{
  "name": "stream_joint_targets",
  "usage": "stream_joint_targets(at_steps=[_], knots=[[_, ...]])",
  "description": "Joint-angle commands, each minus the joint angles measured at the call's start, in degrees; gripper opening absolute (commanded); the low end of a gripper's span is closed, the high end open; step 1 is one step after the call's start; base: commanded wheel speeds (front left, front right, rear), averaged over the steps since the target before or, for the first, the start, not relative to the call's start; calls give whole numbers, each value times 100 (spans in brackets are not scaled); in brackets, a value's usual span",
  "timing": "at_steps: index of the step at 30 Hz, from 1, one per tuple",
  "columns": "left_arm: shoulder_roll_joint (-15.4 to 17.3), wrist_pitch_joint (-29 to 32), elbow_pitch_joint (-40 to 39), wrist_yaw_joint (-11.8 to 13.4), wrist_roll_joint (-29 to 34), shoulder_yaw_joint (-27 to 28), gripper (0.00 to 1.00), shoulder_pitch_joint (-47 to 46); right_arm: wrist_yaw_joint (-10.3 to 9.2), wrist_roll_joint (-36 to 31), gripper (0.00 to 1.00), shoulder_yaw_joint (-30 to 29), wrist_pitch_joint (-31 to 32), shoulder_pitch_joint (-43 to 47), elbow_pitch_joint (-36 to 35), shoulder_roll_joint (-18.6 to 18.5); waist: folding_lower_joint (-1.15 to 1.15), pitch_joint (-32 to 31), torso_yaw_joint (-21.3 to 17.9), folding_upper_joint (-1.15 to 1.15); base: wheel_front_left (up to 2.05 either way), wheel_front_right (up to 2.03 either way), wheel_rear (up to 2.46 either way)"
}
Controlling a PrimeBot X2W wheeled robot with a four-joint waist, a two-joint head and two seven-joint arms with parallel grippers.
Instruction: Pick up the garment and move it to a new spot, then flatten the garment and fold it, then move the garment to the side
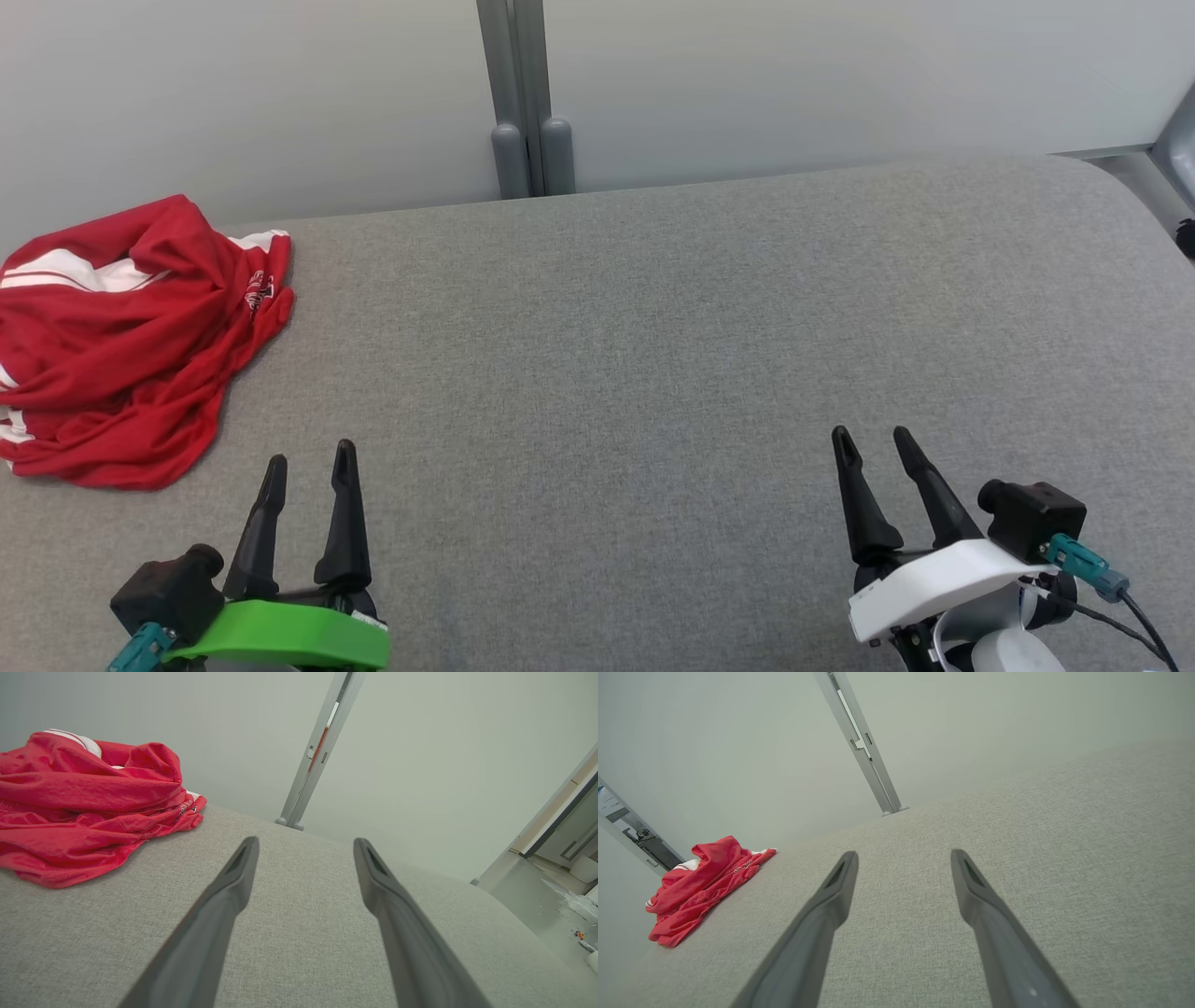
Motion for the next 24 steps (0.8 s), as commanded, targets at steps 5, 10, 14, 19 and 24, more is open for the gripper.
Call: stream_joint_targets(at_steps=[5, 10, 14, 19, 24], knots=[[50, -108, -103, -36, 379, -20, 100, 46, 3, -357, 100, 74, -115, 22, -83, -29, 0, -5, -18, 0, 0, 0, 0], [53, -167, -119, -36, 604, 1, 100, 99, 2, -606, 100, 115, -174, 43, -99, -32, 0, -16, -29, 0, 0, 0, 0], [55, -219, -82, 12, 791, 22, 100, 117, 3, -790, 100, 108, -223, 62, -106, -33, 0, -25, -35, 0, 0, 0, 0], [58, -278, -39, 79, 1050, 7, 100, 140, 3, -1016, 100, 39, -279, 75, -88, -32, 0, -35, -45, 0, 0, 0, 0], [58, -335, -57, 144, 1265, -1, 100, 156, 3, -1243, 100, 23, -335, 81, -104, -34, 0, -36, -61, 0, 0, 0, 0]])
